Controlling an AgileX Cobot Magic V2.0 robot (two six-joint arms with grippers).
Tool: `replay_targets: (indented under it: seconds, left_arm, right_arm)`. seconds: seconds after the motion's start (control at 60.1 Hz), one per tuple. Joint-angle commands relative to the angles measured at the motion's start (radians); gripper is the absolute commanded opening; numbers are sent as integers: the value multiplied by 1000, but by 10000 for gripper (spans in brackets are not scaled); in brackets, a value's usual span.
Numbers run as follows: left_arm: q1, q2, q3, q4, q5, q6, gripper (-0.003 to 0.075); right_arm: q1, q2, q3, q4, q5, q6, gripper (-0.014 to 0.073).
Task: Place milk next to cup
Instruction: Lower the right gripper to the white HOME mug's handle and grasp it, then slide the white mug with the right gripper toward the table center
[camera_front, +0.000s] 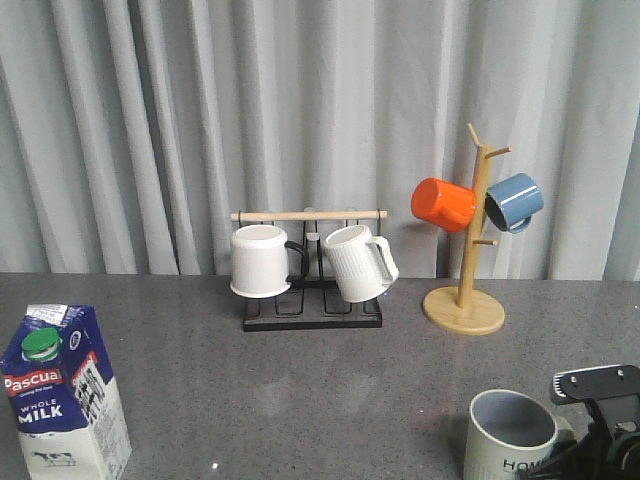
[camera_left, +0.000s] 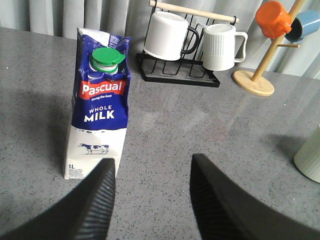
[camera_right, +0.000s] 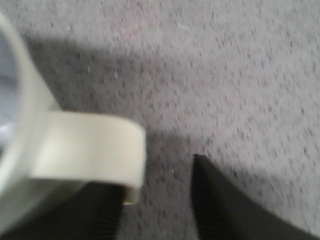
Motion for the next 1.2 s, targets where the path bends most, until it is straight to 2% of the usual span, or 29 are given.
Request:
replay_targets:
  seconds: [0.0, 0.1, 0.366, 0.482, 0.615, 0.881, 1.18]
  left_arm:
    - [0, 11, -31, -18, -72, 1, 333]
    - [0, 11, -31, -18, -73, 1, 333]
    - [0, 11, -31, -18, -70, 0, 333]
    - [0, 11, -31, -18, -70, 0, 333]
    - [0, 11, -31, -18, -70, 0, 333]
    - [0, 11, -31, -18, -69, 0, 333]
    - [0, 11, -31, -18, -69, 0, 333]
  right_arm:
    - [-3, -12, -25, -9, -78, -35, 112]
    - [-3, -9, -24, -9, -94, -36, -16]
    - [12, -43, -25, -3, -80, -32, -9]
    - [63, -113, -47, 7, -68, -21, -9]
    - [147, -133, -147, 41, 25, -10, -6]
    - [296, -9, -302, 77, 50, -8, -5]
    - [325, 169, -373, 103, 80, -9, 0]
